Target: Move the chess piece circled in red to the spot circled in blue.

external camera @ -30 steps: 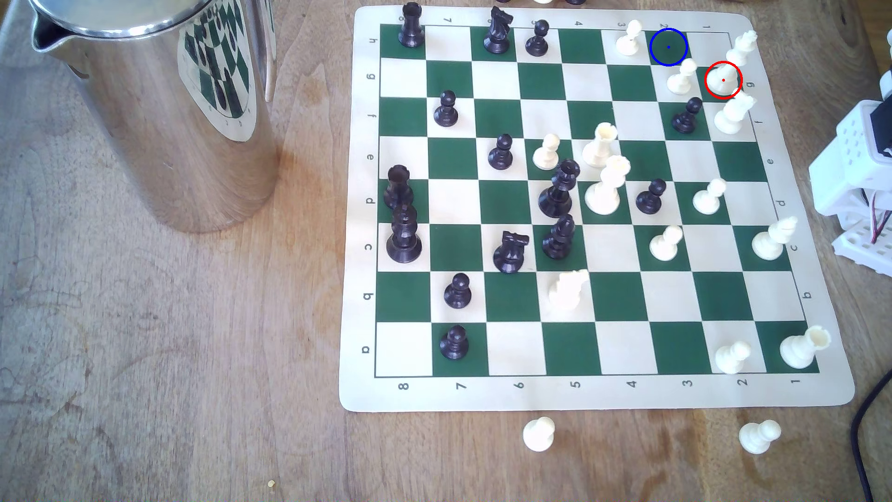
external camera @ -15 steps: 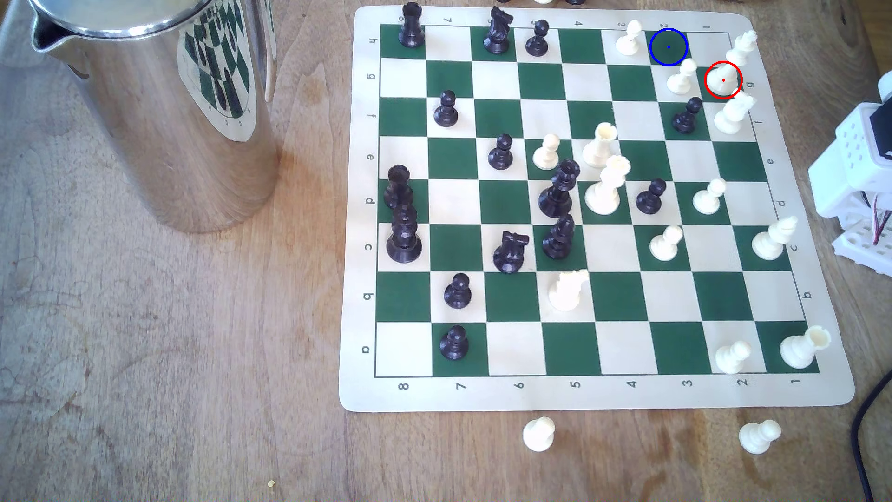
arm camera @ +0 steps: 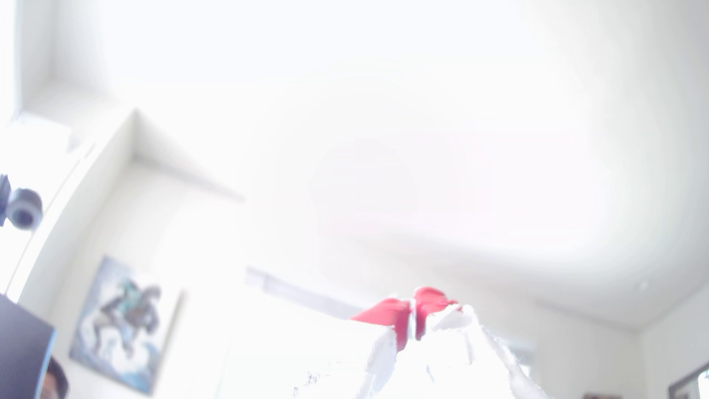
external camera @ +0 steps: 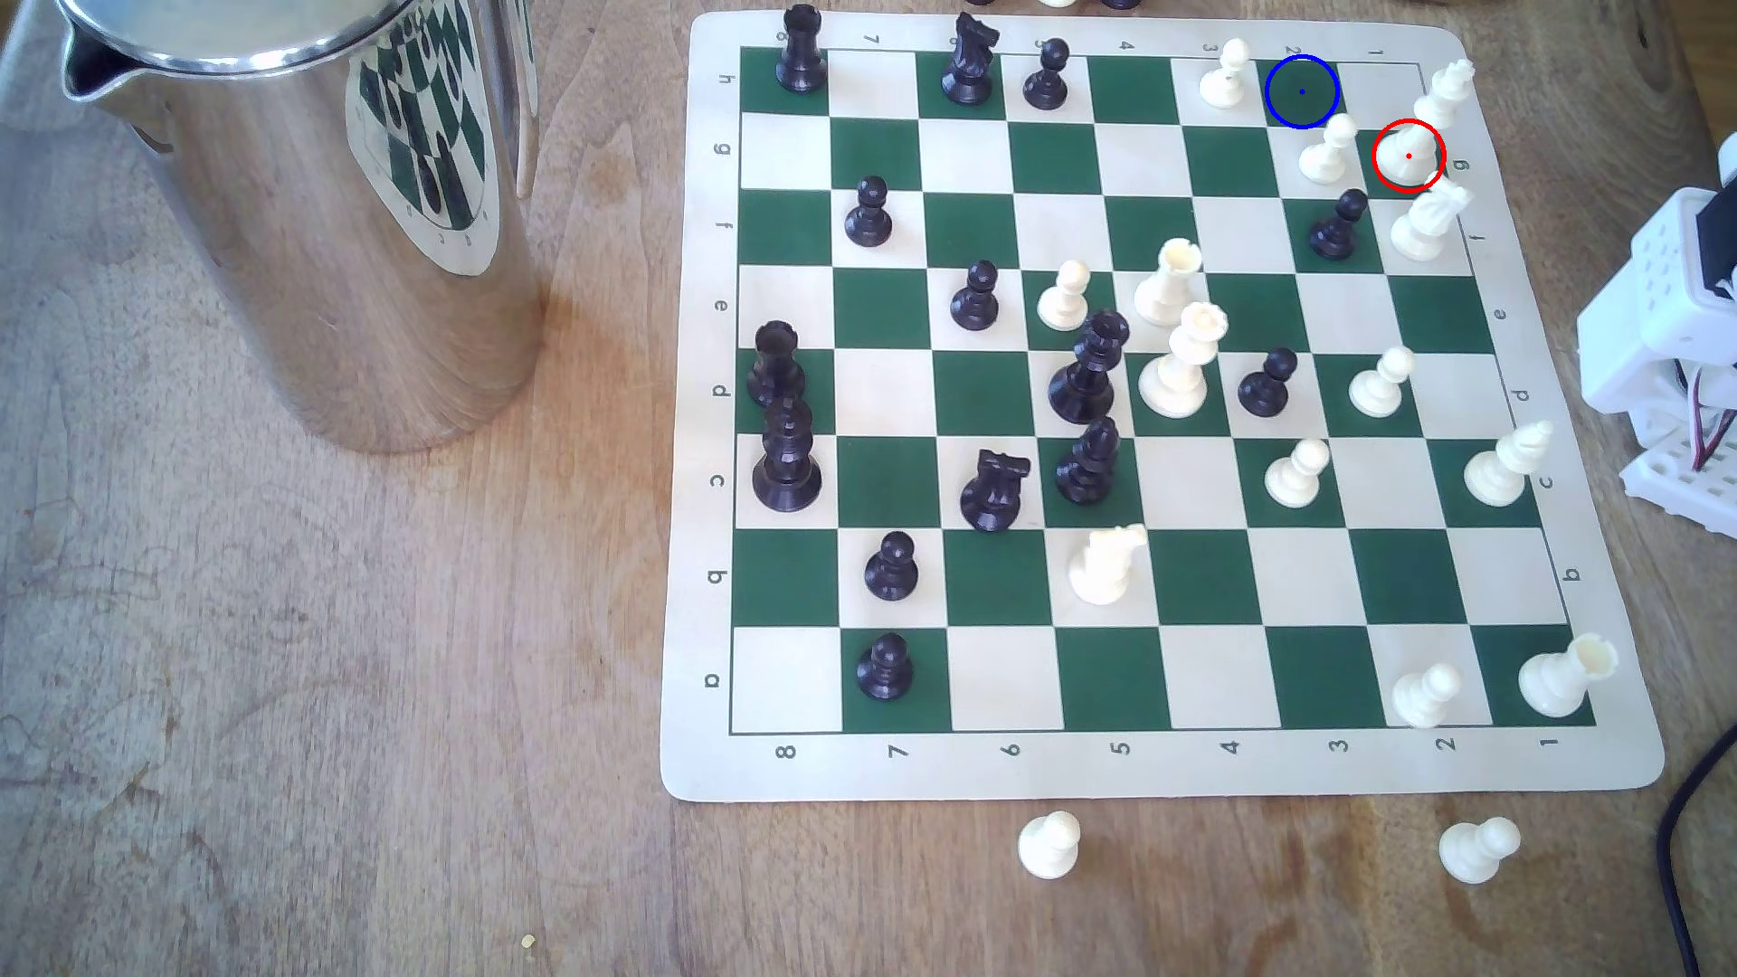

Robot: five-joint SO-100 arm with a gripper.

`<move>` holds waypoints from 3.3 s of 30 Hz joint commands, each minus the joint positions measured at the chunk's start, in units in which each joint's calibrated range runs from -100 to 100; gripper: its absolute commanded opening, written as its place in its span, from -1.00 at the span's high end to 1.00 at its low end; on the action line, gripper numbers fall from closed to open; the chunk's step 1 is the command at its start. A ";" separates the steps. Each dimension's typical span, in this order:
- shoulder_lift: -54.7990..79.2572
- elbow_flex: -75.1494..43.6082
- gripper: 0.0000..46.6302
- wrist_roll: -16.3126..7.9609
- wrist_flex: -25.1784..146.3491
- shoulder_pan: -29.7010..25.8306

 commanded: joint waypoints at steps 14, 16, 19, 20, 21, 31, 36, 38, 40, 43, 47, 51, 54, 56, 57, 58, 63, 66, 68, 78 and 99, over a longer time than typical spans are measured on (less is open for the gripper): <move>-0.02 -12.70 0.95 -4.25 64.38 22.39; 0.57 -13.79 0.75 -4.10 69.38 23.80; 2.61 -15.24 0.54 -3.96 80.76 26.69; 3.88 -15.42 0.53 -3.96 83.79 27.79; 5.16 -15.96 0.52 -3.96 86.00 28.72; 25.87 -28.47 0.27 -8.35 109.18 34.04; 30.62 -30.20 0.22 -9.08 113.52 33.73; 31.56 -29.56 0.19 -10.01 114.83 32.79; 31.47 -28.75 0.14 -10.16 115.24 32.71; 31.39 -27.93 0.12 -9.91 115.81 32.79; 32.49 -24.03 0.13 -9.72 114.26 33.10; 37.92 -22.13 0.15 -9.62 109.67 35.37; 41.49 -20.59 0.15 -9.43 107.05 36.39; 42.17 -19.50 0.15 -9.18 105.99 36.86; 42.17 -17.96 0.16 -9.18 104.92 36.94; 42.08 -17.32 0.16 -9.18 104.43 36.94; 46.58 -15.51 0.17 -9.18 99.68 37.41; 50.06 -15.33 0.19 -9.28 96.49 37.64; 52.27 -15.15 0.20 -9.28 95.01 37.64; 58.04 -14.24 0.31 -9.08 88.13 38.35; 58.04 -15.24 0.55 -9.72 84.20 37.17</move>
